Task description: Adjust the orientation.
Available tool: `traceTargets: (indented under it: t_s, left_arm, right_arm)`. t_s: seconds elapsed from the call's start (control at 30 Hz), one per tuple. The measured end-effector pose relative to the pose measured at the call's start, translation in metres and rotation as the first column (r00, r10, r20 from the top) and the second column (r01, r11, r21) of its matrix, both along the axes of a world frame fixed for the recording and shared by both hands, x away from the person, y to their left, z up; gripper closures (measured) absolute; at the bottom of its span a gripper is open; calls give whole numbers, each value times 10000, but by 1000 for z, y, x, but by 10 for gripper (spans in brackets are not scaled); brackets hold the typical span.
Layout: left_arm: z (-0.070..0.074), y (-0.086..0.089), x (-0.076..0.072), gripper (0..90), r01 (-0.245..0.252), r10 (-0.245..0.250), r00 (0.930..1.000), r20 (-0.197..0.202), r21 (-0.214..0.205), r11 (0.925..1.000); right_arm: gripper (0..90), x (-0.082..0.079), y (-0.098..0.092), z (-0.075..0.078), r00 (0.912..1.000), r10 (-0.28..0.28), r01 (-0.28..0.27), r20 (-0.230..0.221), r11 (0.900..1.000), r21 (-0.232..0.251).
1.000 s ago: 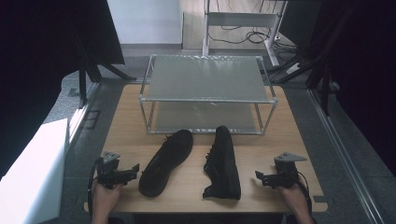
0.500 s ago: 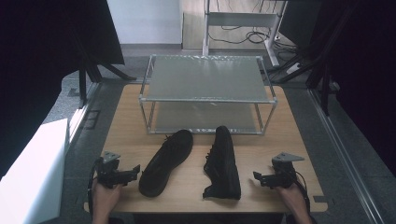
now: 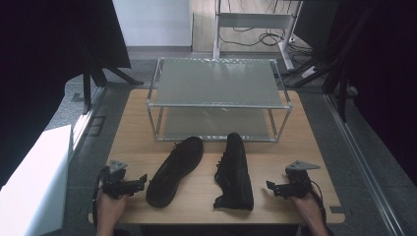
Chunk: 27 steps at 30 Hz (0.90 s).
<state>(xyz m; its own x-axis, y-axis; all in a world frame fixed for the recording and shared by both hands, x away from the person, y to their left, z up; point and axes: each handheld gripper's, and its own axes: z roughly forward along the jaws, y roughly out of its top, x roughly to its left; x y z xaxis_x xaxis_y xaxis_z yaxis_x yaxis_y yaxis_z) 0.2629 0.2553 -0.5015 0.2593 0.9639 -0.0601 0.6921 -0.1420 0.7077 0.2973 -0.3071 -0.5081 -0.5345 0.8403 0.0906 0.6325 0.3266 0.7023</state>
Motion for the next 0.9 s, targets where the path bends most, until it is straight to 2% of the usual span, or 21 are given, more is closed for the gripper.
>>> traceTargets:
  t_s: [0.33, 0.43, 0.6, 0.73, 0.9]
  left_arm:
    - [-3, -9, 1, 0, 610, -600, 9978, -280, 353, 9975]
    - [-3, -11, 1, 0, 586, -571, 9979, -302, 516, 9969]
    - [-2, -12, -1, 8, 563, -548, 9980, -327, 485, 9972]
    - [-2, -21, -4, 0, 1046, -1027, 9935, -486, 383, 9938]
    - [-1, -34, -7, 0, 1511, -1483, 9876, -523, 553, 9870]
  right_arm:
    - [48, 0, 1, -1, 9999, 37, -37, -106, 10000, -59]
    - [51, 1, 2, -1, 9999, 66, -66, -101, 10000, -55]
    - [52, 1, 2, -1, 9999, 98, -99, -117, 9999, -35]
    - [55, 1, 3, -1, 9998, 118, -118, -143, 9999, -10]
    - [55, 1, 3, -1, 9999, 88, -88, -107, 10000, 2]
